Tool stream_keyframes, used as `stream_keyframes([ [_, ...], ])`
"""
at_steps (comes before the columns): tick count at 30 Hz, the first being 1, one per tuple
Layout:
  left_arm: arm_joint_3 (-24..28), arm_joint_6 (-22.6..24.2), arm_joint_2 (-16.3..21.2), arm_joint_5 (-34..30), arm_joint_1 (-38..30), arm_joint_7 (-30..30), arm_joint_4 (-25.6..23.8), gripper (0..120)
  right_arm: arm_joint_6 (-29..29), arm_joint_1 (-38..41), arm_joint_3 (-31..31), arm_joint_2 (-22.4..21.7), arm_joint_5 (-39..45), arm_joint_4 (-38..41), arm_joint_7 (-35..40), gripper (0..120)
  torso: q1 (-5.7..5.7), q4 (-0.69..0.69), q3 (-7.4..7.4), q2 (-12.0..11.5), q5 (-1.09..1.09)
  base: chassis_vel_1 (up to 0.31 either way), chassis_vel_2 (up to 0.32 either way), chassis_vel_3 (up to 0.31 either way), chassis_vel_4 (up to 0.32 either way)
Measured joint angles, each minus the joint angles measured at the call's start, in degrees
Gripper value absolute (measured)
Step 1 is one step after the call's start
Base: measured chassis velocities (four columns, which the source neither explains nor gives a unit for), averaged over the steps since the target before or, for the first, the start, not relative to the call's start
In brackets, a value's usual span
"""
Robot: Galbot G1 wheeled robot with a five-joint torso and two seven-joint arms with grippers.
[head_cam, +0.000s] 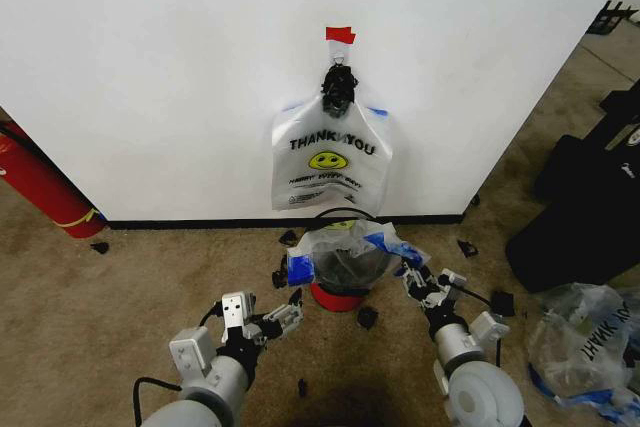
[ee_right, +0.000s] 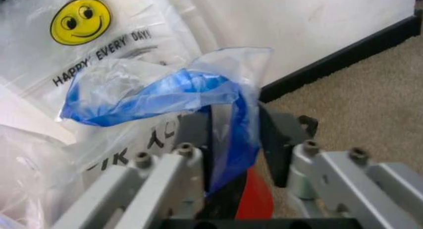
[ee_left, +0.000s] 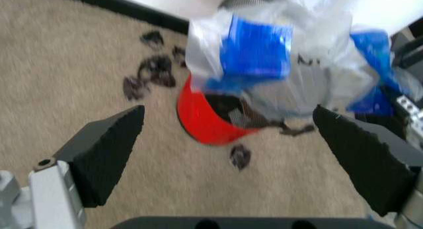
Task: Pick up the garbage bag from the wall and place it over the trash bin.
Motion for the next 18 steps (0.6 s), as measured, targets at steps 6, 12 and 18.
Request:
stream_keyframes([
  [6,2.7,-1.92,-2.33,-6.94,-0.71,1.43,0.65,100,-0.04,0.95,0.28,-0.14,0.83,0.01,0.6,0,0.0,0.01,0.0,0.0,0.01,0.0,0.0,0.0,0.0],
  [12,4.56,-3.9,-4.22,-7.89,-6.17,1.54,6.42,100,-0.4,0.91,0.3,-0.04,1.24,0.67,1.21,0,0.0,0.0,0.0,0.0,0.0,0.0,0.0,0.0,0.0],
  [18,6.77,-4.63,-5.02,-4.78,-10.8,0.65,13.76,100,-0.8,1.26,0.55,0.03,1.88,1.14,1.79,0,0.0,0.0,0.0,0.0,-0.01,0.0,0.0,0.0,0.0],
])
